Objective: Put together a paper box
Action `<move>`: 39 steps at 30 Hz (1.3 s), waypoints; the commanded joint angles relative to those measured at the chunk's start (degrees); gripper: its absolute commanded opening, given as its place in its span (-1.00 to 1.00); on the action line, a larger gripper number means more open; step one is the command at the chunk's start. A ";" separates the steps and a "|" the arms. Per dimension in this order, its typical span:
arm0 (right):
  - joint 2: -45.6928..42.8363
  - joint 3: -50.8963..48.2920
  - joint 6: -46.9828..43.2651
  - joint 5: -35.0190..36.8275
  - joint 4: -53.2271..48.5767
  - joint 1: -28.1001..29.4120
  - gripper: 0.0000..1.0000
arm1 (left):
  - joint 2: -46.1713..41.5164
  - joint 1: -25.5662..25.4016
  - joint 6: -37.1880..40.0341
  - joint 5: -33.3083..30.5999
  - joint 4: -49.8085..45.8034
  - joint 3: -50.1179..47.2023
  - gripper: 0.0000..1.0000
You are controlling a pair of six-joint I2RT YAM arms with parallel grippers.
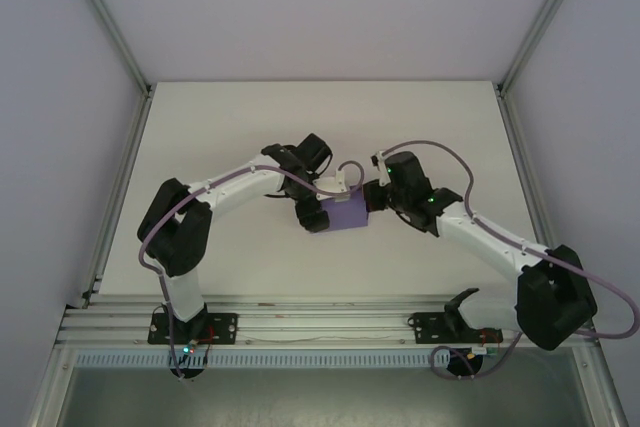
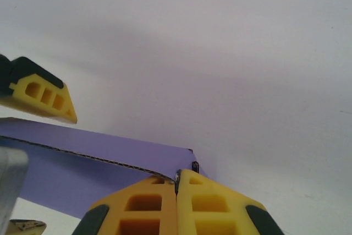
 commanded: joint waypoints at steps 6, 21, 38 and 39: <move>-1.06 -1.24 0.23 10.65 -3.12 4.89 -1.00 | -8.41 -0.11 -13.07 -5.43 8.87 -2.68 1.00; -1.72 -0.64 1.90 17.68 -5.38 9.77 -1.00 | -27.20 0.63 -38.59 -15.38 21.17 -22.27 0.29; -1.18 0.20 1.76 17.22 -6.30 10.47 -1.00 | -20.72 0.85 -40.50 -12.97 18.54 -17.13 -0.63; -1.06 0.35 1.78 17.42 -6.60 10.47 -1.00 | -20.55 0.84 -41.70 -12.53 18.48 -16.64 -0.77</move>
